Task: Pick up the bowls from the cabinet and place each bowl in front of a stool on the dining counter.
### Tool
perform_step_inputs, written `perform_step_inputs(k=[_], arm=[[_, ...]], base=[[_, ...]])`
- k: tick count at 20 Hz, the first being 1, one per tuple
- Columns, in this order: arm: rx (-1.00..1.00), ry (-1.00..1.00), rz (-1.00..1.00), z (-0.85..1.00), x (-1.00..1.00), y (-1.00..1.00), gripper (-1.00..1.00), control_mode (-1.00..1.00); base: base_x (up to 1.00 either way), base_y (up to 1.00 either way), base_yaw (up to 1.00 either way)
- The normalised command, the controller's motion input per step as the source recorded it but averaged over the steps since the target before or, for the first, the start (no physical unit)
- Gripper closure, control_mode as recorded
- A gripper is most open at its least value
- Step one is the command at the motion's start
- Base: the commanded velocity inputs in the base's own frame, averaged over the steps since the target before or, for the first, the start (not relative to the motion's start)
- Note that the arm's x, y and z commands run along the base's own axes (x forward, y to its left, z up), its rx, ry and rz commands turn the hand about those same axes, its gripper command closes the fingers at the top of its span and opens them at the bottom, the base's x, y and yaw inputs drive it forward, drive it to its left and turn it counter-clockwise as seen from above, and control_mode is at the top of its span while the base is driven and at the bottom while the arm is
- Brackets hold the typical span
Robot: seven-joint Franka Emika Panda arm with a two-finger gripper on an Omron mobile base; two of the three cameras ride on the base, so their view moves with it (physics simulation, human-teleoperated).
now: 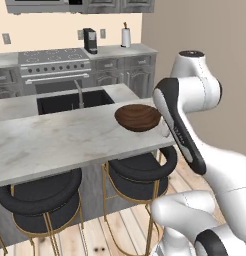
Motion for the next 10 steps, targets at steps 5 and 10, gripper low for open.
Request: perform_step_inputs(k=[5, 10], arm=[[-0.06, -0.12, -0.82, 0.0, 0.0, 0.12, -1.0, -1.0], [0.16, -0.03, -0.66, 0.07, 0.0, 0.08, -1.0, -1.0]], base=[[0.0, 0.0, 0.0], [0.0, 0.0, 0.0]])
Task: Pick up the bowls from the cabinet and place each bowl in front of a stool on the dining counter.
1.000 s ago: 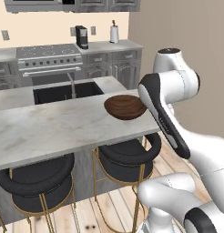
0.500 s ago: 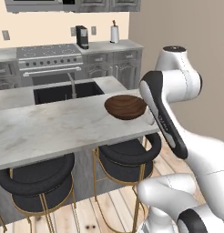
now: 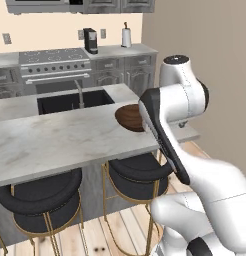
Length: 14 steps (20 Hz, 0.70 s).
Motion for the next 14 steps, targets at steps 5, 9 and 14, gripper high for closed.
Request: perform_step_inputs(k=[5, 9, 14], arm=[[0.25, 0.0, -0.36, -0.01, -0.24, 0.0, -1.0, -1.0], [0.02, -0.07, -0.08, -0.23, -0.4, 0.0, -1.0, -1.0], [0.0, -0.02, 0.0, -0.19, -0.18, -0.04, -1.0, -1.0]], base=[[0.0, 0.0, 0.0], [0.0, 0.0, 0.0], [0.0, 0.0, 0.0]])
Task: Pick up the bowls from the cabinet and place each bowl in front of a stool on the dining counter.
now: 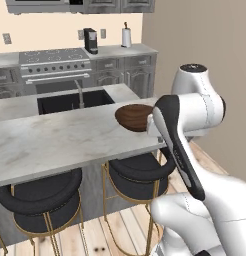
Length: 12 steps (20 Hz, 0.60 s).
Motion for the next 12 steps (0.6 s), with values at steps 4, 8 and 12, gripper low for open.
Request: perform_step_inputs(k=[4, 8, 12], arm=[[0.0, 0.0, 0.0, -0.05, 0.0, 0.0, -1.0, -1.0], [0.0, -0.03, 0.0, -0.01, 0.0, 0.0, -1.0, -1.0], [0.0, 0.0, 0.0, -0.01, 0.0, 0.0, -1.0, 1.0]], base=[[0.0, 0.0, 0.0], [0.0, 0.0, 0.0], [-0.03, -0.47, 0.12]])
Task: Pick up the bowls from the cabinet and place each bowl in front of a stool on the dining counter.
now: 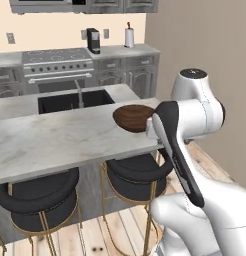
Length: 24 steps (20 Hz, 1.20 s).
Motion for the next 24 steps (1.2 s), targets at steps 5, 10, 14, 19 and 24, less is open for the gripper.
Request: perform_step_inputs(k=[5, 10, 14, 19, 24], arm=[[0.0, 0.0, 0.0, 0.0, 0.0, 0.0, -1.0, 1.0], [0.0, 0.0, 0.0, 0.0, 0.0, 0.0, -1.0, 1.0], [0.0, 0.0, 0.0, 0.0, 0.0, 0.0, -1.0, 1.0], [0.0, 0.0, 0.0, 0.0, 0.0, 0.0, -1.0, 1.0], [0.0, 0.0, 0.0, 0.0, 0.0, 0.0, -1.0, 1.0]], base=[[-0.05, -1.0, 0.17], [0.01, -0.98, 0.1], [0.03, -0.97, 0.0], [0.36, -0.62, 0.03], [0.89, -0.24, 0.09]])
